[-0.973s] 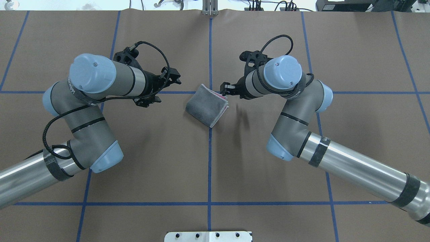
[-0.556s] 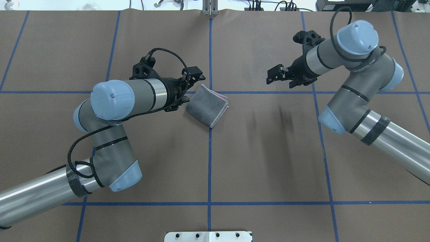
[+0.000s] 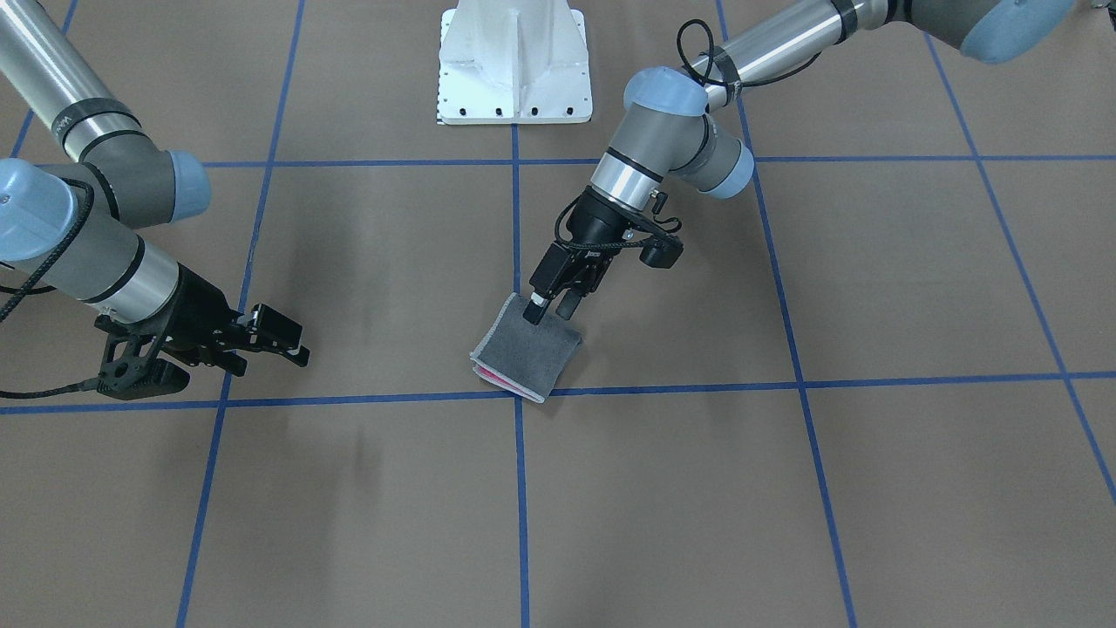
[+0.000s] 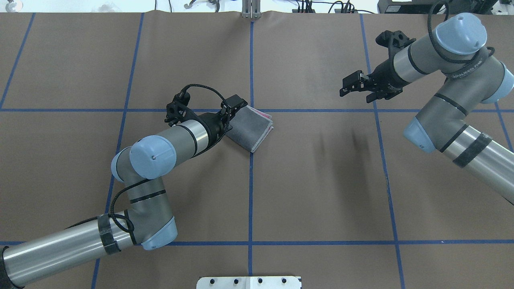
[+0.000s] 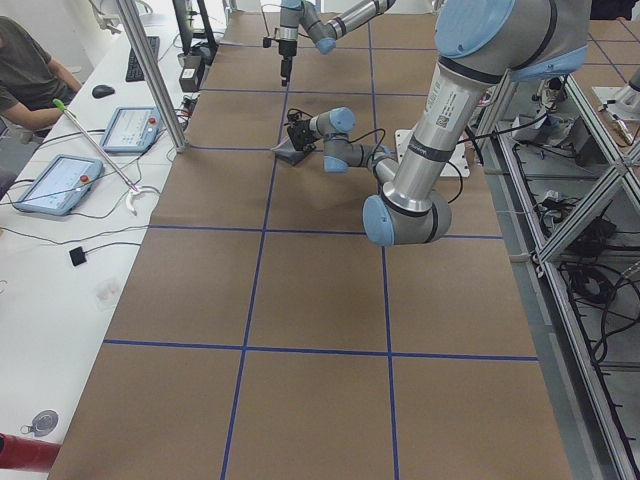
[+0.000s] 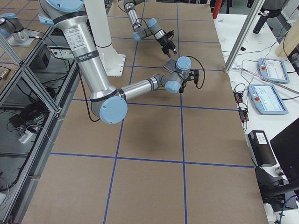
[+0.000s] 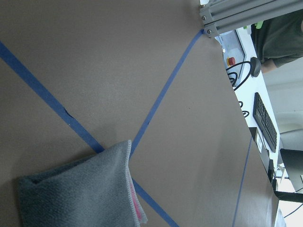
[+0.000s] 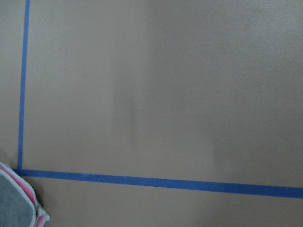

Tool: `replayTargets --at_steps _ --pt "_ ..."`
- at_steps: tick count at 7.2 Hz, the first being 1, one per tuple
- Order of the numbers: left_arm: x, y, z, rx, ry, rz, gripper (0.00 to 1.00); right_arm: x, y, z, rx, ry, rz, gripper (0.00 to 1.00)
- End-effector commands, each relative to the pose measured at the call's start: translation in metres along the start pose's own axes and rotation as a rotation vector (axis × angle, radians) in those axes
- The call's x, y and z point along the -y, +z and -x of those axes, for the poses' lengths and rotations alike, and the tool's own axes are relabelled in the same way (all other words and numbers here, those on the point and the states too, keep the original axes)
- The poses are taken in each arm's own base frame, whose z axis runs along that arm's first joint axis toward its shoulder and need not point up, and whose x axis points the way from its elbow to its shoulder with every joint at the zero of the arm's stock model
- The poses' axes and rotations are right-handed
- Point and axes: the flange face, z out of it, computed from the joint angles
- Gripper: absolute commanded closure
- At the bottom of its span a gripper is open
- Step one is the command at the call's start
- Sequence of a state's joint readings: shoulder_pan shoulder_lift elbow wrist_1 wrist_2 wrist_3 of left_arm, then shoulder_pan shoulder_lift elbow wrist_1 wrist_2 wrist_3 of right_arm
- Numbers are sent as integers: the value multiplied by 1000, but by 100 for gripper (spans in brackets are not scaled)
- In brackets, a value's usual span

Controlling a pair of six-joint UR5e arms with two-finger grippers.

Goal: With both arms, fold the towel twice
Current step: 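Release the right gripper and withdraw it while the left gripper approaches the towel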

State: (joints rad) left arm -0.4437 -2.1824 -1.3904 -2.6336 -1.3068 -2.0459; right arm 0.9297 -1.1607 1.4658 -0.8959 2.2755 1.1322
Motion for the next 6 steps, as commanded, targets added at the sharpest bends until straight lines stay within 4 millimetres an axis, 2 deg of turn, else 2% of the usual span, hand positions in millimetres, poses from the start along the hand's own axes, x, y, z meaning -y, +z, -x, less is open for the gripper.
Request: replayTargets --at_steps 1,3,6 --pt "2 14 12 -48 -7 -38 1 0 0 -1 -2 2 1 0" --pt "-7 23 1 -57 -11 -34 1 -1 0 -1 -1 1 0 0" --pt "-10 38 15 -28 2 -53 1 -2 1 -5 -5 5 3 0"
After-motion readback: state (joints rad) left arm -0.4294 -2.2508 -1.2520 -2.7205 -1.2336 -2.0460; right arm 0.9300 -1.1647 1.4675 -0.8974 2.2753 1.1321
